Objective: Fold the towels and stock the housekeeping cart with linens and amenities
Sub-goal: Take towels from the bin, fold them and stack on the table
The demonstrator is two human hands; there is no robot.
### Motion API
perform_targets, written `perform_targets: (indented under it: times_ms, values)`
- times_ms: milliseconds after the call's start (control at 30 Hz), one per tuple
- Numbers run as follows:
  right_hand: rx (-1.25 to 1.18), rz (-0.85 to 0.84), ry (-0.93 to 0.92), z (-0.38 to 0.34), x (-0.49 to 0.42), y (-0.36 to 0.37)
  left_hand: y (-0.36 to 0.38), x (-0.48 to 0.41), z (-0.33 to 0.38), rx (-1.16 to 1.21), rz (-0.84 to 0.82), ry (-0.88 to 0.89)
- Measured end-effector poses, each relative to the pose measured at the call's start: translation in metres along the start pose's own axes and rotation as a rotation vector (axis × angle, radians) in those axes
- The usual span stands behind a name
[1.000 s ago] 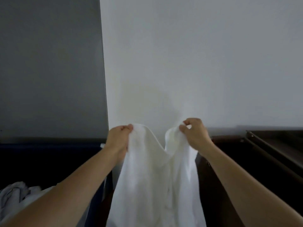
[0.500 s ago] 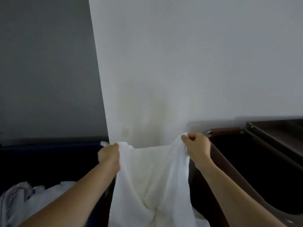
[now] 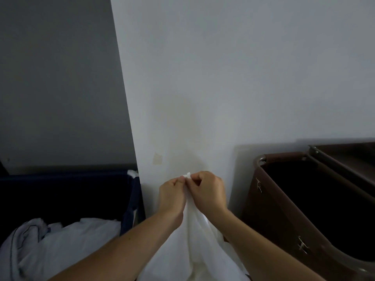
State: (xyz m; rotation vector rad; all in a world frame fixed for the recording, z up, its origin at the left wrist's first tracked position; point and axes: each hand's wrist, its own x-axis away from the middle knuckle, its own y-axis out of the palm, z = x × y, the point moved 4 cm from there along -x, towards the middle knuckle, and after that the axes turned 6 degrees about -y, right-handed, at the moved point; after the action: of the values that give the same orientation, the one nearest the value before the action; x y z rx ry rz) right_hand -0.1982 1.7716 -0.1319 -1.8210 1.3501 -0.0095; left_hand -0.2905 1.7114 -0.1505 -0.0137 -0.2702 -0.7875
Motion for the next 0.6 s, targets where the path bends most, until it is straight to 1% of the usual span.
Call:
perform_targets:
  times_ms: [133,200,233,367,467,533,600]
  values:
    - [0.058,-0.061,-0.101,-0.003,0.012,0.009,0.002,0.002,0.001,0.01,-0.138,-0.013]
    - [0.025,-0.127,-0.101,-0.002,0.017,0.014,-0.002,0.002,0.003,-0.021,-0.126,0.019]
    - [-0.034,-0.161,-0.073,-0.001,0.017,0.014,-0.004,0.002,0.003,-0.025,-0.116,0.036]
    - [-0.426,-0.285,0.108,0.004,0.017,0.009,-0.011,0.007,0.004,-0.003,-0.165,0.082]
    - [-0.766,-0.357,0.125,0.0,0.021,0.003,-0.021,0.01,0.012,-0.053,-0.207,0.177]
    - [-0.968,-0.423,0.166,-0.004,0.023,0.001,-0.025,0.009,0.017,-0.088,-0.229,0.2]
    - [-1.059,-0.462,0.192,-0.007,0.022,-0.001,-0.03,0.007,0.019,-0.135,-0.238,0.199]
